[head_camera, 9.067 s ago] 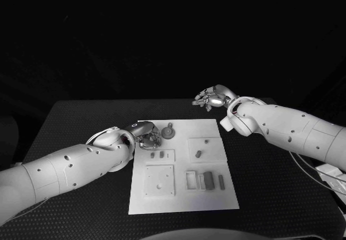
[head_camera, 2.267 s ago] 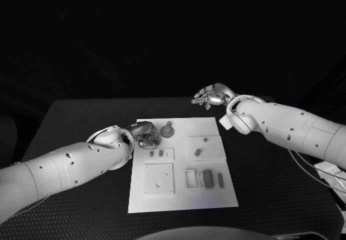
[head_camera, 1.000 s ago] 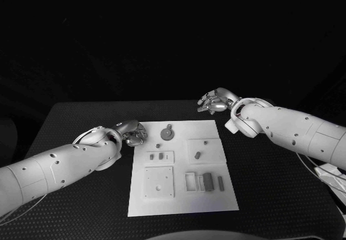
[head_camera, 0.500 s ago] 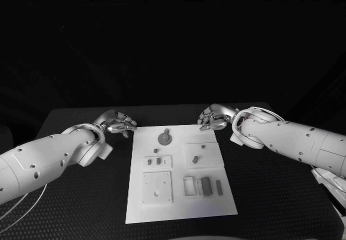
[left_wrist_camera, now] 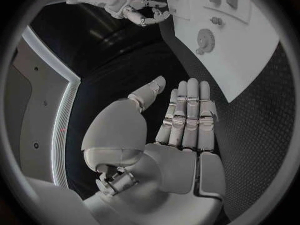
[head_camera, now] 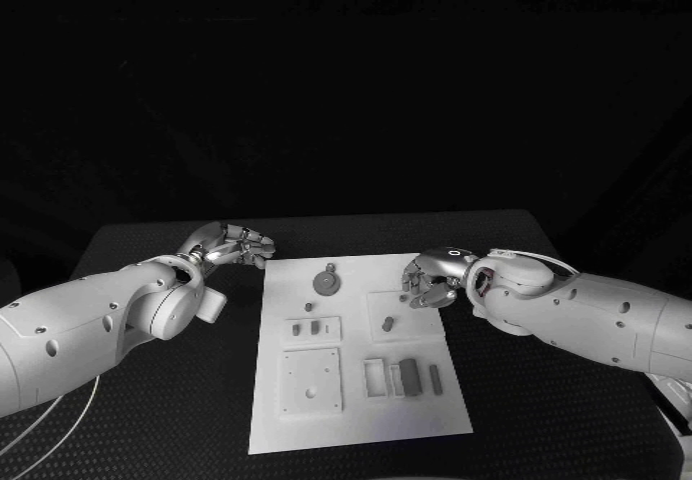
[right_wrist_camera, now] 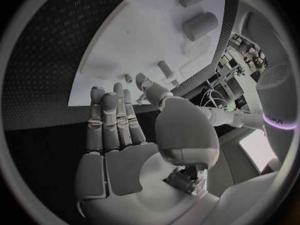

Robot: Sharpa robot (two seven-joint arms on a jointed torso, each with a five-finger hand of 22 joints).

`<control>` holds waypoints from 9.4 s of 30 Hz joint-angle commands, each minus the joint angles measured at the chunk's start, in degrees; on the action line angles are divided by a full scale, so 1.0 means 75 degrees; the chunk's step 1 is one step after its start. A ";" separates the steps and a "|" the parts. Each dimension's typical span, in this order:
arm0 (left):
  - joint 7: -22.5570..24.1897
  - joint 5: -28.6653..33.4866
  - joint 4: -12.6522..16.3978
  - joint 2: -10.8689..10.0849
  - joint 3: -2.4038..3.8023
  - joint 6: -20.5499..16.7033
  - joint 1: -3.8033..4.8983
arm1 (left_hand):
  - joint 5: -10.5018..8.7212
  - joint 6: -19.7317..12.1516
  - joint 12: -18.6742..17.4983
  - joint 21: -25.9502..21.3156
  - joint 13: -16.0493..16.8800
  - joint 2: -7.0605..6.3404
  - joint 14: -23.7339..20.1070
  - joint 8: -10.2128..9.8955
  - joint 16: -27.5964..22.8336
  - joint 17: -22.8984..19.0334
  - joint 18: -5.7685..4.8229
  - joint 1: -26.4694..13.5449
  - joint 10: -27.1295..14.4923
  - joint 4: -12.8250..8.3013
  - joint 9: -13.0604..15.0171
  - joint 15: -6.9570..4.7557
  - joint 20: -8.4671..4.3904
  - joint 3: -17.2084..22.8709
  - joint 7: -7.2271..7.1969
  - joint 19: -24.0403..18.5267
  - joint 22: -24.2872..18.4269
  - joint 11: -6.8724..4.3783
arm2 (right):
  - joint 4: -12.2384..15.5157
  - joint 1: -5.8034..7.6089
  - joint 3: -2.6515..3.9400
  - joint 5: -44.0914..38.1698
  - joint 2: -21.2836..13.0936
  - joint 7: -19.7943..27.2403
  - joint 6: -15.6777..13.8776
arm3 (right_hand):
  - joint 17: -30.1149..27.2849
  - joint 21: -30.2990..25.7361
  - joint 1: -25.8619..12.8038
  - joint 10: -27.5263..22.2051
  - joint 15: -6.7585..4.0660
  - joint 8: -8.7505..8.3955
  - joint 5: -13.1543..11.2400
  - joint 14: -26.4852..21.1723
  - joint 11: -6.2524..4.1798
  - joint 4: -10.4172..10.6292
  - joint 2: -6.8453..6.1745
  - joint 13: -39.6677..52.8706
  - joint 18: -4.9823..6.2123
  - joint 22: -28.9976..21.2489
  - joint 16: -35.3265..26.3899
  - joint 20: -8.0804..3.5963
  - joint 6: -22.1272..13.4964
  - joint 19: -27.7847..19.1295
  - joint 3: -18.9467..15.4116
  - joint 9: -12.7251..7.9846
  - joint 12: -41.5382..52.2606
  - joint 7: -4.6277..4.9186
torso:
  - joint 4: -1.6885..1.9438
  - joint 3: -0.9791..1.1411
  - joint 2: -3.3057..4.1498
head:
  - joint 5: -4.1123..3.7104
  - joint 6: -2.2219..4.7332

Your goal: Assemble the parts on the task board

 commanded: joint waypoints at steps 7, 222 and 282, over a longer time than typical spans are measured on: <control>0.0356 0.0385 0.0046 -0.0015 0.0003 0.0140 0.0006 | -0.0001 -0.0055 -0.0006 -0.0009 -0.0024 0.0018 0.0054 0.0063 -0.0091 0.0039 -0.0016 -0.0099 -0.0040 -0.0006 0.0007 0.0056 0.0035 -0.0081 -0.0005 -0.0034 -0.0071 -0.0007 | 0.0061 -0.0097 -0.0024 -0.1046 0.0056 -0.0408 -0.0289 | 0.0022 -0.0059 -0.0063 0.0007 0.0046 -0.0046 0.0028 0.0050 0.0096 0.0093 -0.0176 -0.0113 0.0071 -0.0025 -0.0061 -0.0009 -0.0028 0.0103 0.0075 -0.0057 -0.0292 0.0044 | 0.0007 -0.0038 -0.0043 | 0.0009 -0.0004; 0.0135 0.0689 -0.0386 0.0239 0.0002 -0.0140 0.0008 | -0.0059 -0.0386 0.0012 0.0018 -0.0125 -0.0081 0.0435 0.0107 -0.0388 0.1002 -0.0027 -0.0234 -0.0141 0.0081 -0.0074 -0.0095 -0.0099 -0.0453 0.0104 0.0322 -0.0481 0.0030 | 0.1218 -0.0643 -0.0863 -0.2135 0.1839 -0.0322 -0.0789 | 0.0199 -0.0239 0.0410 0.1148 -0.0112 0.0408 0.0029 0.0283 -0.0064 0.0011 0.0304 -0.0703 0.0071 0.0128 -0.0454 -0.0085 0.1210 0.0386 0.1277 -0.0337 -0.1221 -0.0408 | -0.0035 -0.0061 -0.0072 | 0.1128 -0.0443; 0.0110 0.0689 -0.0385 0.0242 0.0003 -0.0072 0.0008 | -0.0059 -0.0420 -0.0002 0.0017 -0.0137 -0.0077 0.0429 0.0108 -0.0447 0.1073 -0.0035 -0.0237 -0.0172 0.0091 -0.0085 -0.0089 -0.0097 -0.0460 0.0116 0.0305 -0.0508 0.0044 | 0.1048 -0.0671 -0.0863 -0.2142 0.1937 -0.0465 -0.0823 | 0.0210 -0.0236 0.0416 0.1186 -0.0123 0.0419 0.0029 0.0321 -0.0075 0.0010 0.0273 -0.0710 0.0071 0.0136 -0.0459 -0.0100 0.1232 0.0419 0.1274 -0.0335 -0.1234 -0.0417 | -0.0031 -0.0069 -0.0074 | 0.1140 -0.0542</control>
